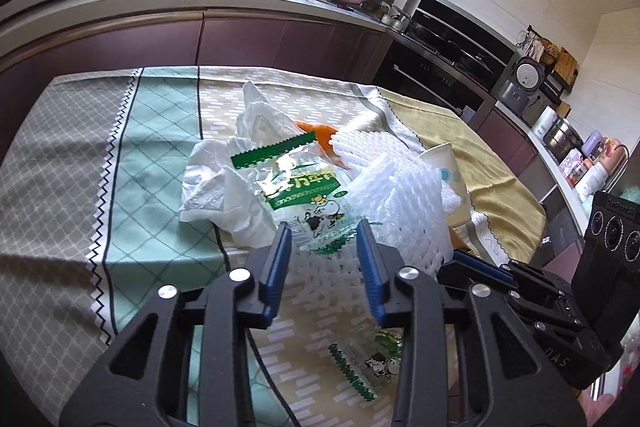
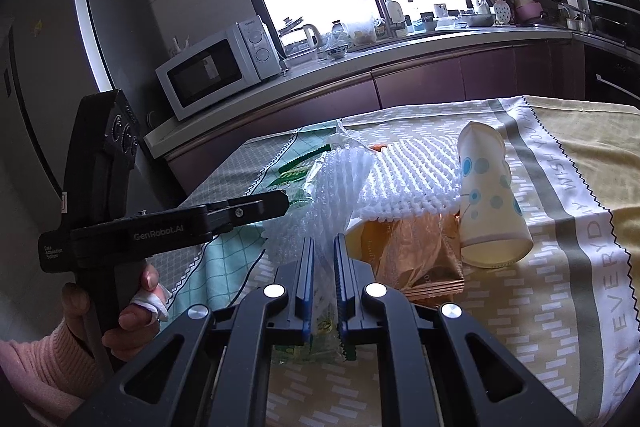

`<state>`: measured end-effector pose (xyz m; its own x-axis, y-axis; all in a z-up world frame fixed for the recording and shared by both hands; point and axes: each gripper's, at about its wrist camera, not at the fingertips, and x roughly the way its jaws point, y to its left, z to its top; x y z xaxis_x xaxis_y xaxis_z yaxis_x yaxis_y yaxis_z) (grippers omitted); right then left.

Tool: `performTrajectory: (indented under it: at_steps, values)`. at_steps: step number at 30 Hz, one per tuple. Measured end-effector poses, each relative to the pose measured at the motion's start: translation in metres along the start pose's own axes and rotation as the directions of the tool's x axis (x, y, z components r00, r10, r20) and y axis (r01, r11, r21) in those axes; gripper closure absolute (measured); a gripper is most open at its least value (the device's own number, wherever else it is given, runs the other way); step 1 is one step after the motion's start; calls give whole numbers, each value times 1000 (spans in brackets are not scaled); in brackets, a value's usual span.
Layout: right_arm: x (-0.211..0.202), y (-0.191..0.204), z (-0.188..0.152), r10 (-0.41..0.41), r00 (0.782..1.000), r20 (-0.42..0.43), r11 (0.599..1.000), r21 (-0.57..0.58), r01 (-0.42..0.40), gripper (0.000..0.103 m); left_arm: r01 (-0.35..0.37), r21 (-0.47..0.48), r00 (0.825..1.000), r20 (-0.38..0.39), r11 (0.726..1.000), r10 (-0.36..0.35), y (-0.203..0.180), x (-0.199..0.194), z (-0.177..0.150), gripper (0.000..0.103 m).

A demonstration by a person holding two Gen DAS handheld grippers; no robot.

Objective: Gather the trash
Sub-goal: 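Grasp the white foam net with the right tool while the left tool grasps the green wrapper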

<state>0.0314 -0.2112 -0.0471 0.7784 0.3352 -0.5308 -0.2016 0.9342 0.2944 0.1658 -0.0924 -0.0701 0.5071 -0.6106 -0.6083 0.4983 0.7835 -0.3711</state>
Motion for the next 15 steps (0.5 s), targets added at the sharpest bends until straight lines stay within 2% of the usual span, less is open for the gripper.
performTrajectory:
  at_steps: [3, 5, 8, 15]
  values:
    - [0, -1, 1, 7, 1000, 2, 1000, 1, -7, 94, 18, -16, 1000, 10, 1000, -18, 1, 3, 0, 79]
    - [0, -1, 2, 10, 1000, 7, 1000, 0, -10, 94, 37, -18, 999, 10, 999, -37, 0, 5, 0, 96]
    - [-2, 1, 5, 18, 1000, 16, 1000, -8, -18, 95, 36, -14, 999, 31, 999, -35, 3, -2, 2, 96]
    - [-11, 17, 17, 48, 998, 44, 998, -50, -46, 95, 31, -10, 995, 91, 999, -30, 17, -59, -1, 99]
